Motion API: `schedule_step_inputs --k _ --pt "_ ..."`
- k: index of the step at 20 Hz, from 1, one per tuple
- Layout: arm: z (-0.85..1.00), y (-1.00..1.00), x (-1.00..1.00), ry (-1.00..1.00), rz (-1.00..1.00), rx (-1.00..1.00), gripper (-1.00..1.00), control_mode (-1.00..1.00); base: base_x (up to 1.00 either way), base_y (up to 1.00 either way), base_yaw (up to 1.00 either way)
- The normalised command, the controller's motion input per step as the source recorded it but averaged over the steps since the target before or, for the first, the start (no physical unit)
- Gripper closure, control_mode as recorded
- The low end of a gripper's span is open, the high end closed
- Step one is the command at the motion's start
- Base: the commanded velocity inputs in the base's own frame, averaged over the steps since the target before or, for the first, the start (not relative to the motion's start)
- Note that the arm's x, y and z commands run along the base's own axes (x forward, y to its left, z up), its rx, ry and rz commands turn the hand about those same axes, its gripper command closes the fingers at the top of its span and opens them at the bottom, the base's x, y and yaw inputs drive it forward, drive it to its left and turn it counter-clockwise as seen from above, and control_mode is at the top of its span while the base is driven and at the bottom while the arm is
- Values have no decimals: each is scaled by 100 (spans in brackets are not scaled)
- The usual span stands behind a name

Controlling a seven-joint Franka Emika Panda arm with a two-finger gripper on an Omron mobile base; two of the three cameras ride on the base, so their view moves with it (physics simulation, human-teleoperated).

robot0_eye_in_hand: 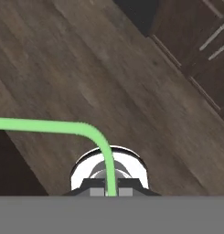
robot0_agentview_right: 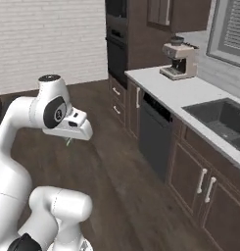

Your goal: Take a straw from the drawer in front and place it inside the glass cup on the dining counter.

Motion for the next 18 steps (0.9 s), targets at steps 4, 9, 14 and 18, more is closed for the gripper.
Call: schedule_step_inputs --k 4,9,14,18 --pt "0 0 0 0 0 0 100 100 100 -30 56" --pt "0 0 0 0 0 0 100 100 100 -17 48" --pt "0 0 0 0 0 0 100 100 100 -4 30" --pt "0 0 0 0 0 0 100 100 100 -6 25"
